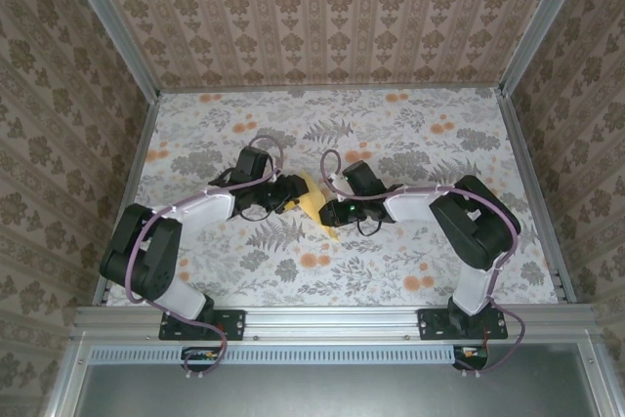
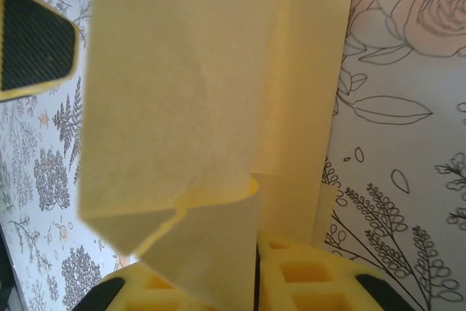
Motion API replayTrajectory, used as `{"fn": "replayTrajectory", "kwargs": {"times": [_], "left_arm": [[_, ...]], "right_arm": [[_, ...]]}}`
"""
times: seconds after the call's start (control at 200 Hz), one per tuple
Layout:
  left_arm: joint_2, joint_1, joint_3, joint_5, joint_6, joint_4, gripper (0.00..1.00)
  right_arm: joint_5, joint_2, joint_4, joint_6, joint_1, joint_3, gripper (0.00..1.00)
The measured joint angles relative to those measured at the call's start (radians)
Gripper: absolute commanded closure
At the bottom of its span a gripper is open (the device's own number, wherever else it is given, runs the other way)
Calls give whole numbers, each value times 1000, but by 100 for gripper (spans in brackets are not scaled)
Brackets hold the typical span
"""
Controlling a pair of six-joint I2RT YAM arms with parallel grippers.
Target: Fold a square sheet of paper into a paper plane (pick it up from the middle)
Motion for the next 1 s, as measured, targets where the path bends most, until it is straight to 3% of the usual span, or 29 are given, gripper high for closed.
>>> {"fn": "replayTrajectory", "kwargs": {"times": [0.18,0.4,0.795,1.0], "left_arm": [[8,0,-4,-7,0,7,59],[50,0,-4,-16,7,4,68],[86,0,-4,-12,7,4,71],[86,0,-4,-11,7,4,72]], "right_arm": [[2,-5,-8,-3,0,3,70],[141,-102,-71,-64,31,4,51],[549,-137,-53,-292,243,2,47],[684,-127,24,-361,297,-31,47]]}}
